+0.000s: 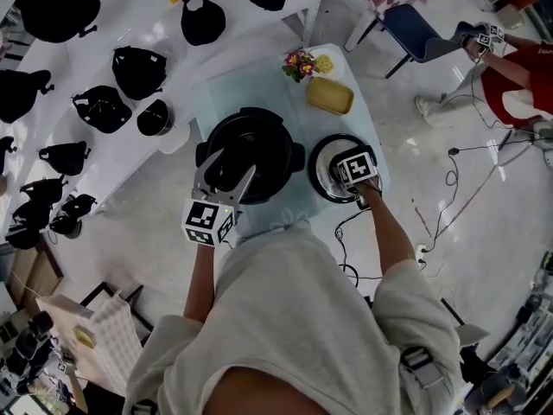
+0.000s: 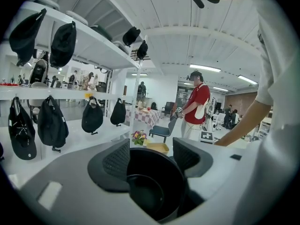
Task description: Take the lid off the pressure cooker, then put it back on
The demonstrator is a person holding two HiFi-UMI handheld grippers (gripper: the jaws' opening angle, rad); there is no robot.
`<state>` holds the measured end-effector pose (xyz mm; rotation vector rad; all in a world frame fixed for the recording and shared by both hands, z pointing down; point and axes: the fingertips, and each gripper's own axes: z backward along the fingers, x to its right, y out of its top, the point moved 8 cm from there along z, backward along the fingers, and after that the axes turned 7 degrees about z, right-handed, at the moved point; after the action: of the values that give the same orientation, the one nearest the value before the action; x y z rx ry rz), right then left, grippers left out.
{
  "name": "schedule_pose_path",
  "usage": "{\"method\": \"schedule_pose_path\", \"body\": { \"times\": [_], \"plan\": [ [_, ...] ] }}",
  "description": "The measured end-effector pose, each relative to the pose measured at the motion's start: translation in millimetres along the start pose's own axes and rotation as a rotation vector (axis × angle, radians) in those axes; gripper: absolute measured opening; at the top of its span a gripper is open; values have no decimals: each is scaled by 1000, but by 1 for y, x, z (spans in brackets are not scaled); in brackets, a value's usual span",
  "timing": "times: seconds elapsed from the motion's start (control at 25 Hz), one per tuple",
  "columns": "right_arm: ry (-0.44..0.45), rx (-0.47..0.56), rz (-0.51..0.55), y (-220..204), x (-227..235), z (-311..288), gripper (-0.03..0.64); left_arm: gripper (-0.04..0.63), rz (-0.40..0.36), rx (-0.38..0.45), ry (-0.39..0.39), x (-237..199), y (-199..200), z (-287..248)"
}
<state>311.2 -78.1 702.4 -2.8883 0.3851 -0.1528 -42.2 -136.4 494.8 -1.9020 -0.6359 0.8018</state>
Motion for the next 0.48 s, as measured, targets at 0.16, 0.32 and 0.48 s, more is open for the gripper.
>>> {"method": "schedule_pose_path", "body": {
  "times": [0.16,0.32,0.48],
  "plan": [
    [-8,48,18,-3,-7,32,275,275,1,11,-23,1,-2,-1],
    [-17,96,39,-2,-16,72,275,273,0,17,-54,2,-2,-3],
    [-28,118,89,-1,-24,110,275,273,0,24,-80,3,-3,-6]
  ]
}}
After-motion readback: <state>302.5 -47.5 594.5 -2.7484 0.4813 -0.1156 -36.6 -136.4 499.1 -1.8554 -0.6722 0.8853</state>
